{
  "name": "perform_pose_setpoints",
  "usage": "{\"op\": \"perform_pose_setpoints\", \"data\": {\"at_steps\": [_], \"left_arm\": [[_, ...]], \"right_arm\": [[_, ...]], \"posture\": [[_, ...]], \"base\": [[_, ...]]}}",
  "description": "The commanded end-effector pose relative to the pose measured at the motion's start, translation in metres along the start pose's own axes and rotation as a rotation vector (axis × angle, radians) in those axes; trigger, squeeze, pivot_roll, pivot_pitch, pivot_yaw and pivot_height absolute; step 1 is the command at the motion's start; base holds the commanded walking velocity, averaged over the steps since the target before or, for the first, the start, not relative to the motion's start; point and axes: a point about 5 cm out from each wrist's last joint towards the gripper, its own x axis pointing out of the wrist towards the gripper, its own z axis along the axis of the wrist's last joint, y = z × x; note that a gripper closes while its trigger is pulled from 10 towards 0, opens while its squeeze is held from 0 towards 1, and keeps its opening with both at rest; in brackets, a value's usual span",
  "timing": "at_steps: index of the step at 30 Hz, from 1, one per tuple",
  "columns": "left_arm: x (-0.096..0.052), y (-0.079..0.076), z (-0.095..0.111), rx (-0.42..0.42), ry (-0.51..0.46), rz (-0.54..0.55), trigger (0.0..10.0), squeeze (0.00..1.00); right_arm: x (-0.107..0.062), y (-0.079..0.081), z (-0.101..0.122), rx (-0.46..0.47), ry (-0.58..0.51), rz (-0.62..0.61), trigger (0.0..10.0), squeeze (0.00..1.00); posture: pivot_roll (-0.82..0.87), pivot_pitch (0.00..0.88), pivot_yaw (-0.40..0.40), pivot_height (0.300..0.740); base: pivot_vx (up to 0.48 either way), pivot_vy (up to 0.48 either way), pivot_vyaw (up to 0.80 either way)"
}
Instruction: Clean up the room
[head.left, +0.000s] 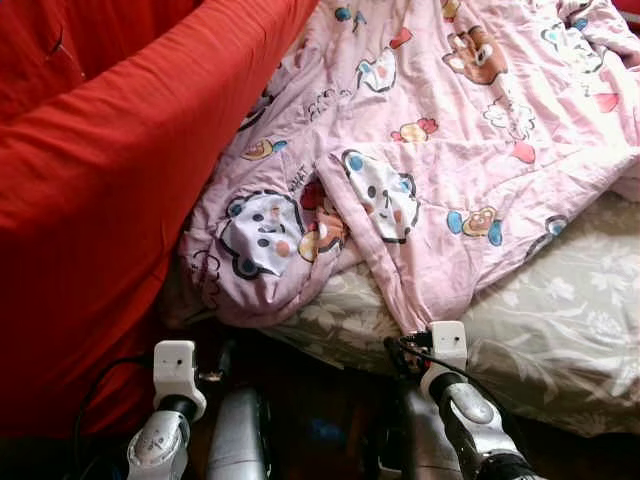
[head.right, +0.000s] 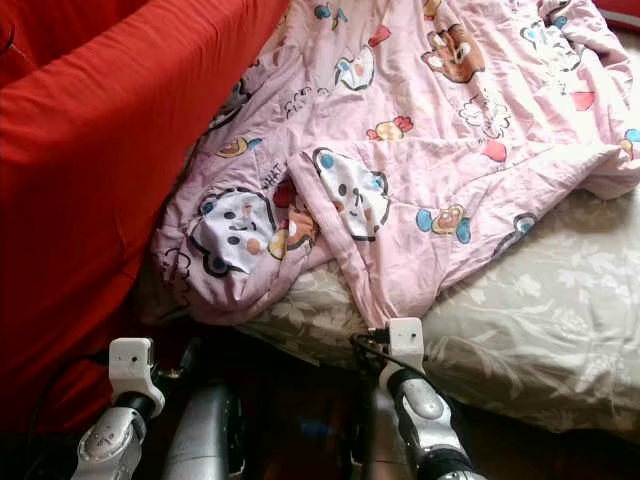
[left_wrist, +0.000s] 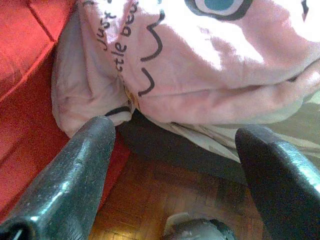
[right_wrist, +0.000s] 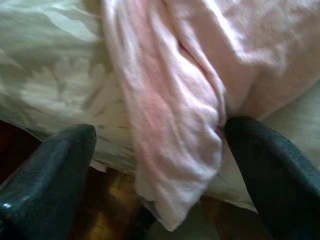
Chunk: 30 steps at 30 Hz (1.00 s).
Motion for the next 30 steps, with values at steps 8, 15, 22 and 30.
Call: {"op": "perform_pose_setpoints", "data": {"at_steps": [8,15,22,30], "left_arm": [[-0.014,0.003,-0.012,-0.008,0.036,0.032,10.0,0.00],[-0.018,0.004,-0.013,-0.008,0.042,0.043,10.0,0.00],[-0.019,0.006,-0.014,-0.006,0.047,0.052,10.0,0.00],[-0.020,0.007,-0.015,-0.007,0.050,0.067,10.0,0.00]], "right_arm": [[-0.006,-0.008,-0.019,0.007,0.088,-0.092,0.0,0.00],[-0.008,-0.011,-0.022,0.001,0.098,-0.109,0.0,0.00],[-0.009,-0.012,-0.024,0.007,0.102,-0.112,0.0,0.00],[-0.009,-0.009,-0.026,0.008,0.103,-0.094,0.0,0.00]], "posture": [[0.10,0.326,-0.029,0.610],[0.10,0.337,-0.030,0.610],[0.10,0.339,-0.026,0.610],[0.11,0.340,-0.027,0.610]], "base": [[0.000,0.000,0.00],[0.000,0.000,0.00],[0.000,0.000,0.00],[0.000,0.000,0.00]]}}
